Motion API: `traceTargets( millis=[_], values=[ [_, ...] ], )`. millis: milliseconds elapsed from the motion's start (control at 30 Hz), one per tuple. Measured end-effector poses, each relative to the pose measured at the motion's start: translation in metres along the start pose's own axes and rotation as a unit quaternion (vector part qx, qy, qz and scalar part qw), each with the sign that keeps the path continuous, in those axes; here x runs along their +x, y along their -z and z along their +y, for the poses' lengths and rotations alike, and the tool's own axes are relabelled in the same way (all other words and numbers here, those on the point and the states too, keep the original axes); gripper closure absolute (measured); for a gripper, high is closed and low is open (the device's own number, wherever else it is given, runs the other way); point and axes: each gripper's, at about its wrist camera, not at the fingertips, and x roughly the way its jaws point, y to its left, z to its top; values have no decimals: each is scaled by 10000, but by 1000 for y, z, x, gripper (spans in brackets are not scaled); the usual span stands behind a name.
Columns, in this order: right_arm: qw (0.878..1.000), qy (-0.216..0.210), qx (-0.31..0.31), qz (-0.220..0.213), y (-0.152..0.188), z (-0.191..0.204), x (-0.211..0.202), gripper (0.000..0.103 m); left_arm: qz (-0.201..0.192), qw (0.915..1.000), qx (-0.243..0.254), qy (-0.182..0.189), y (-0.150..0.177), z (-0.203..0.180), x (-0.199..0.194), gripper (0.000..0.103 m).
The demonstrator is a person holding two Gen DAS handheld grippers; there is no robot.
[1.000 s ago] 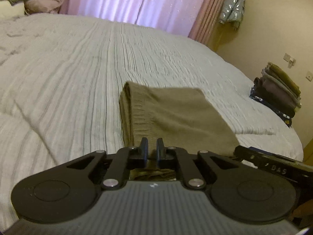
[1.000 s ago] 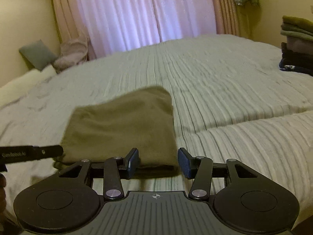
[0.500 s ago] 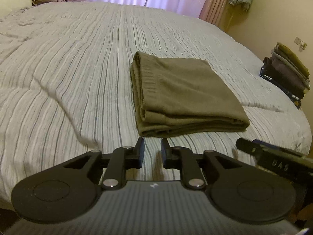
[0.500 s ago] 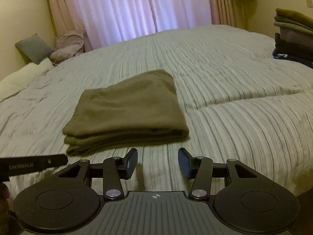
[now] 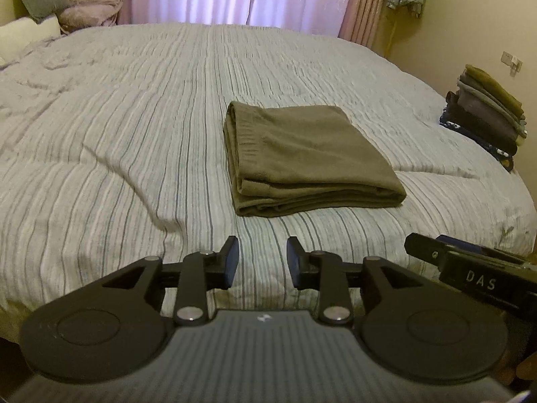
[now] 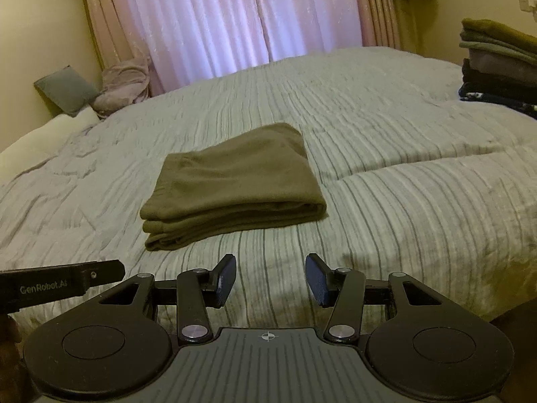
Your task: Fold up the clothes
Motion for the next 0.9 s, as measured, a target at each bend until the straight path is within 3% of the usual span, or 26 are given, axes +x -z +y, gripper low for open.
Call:
traceTargets(
  millis=[633, 900],
  values=[
    [9987, -128, 88, -487, 8, 9, -62, 53, -404, 9988, 265, -99, 15, -16, -61, 74],
    [9978, -166, 223, -602, 5, 11, -69, 53, -544, 9981, 29, 271, 8, 10, -63, 73]
  ],
)
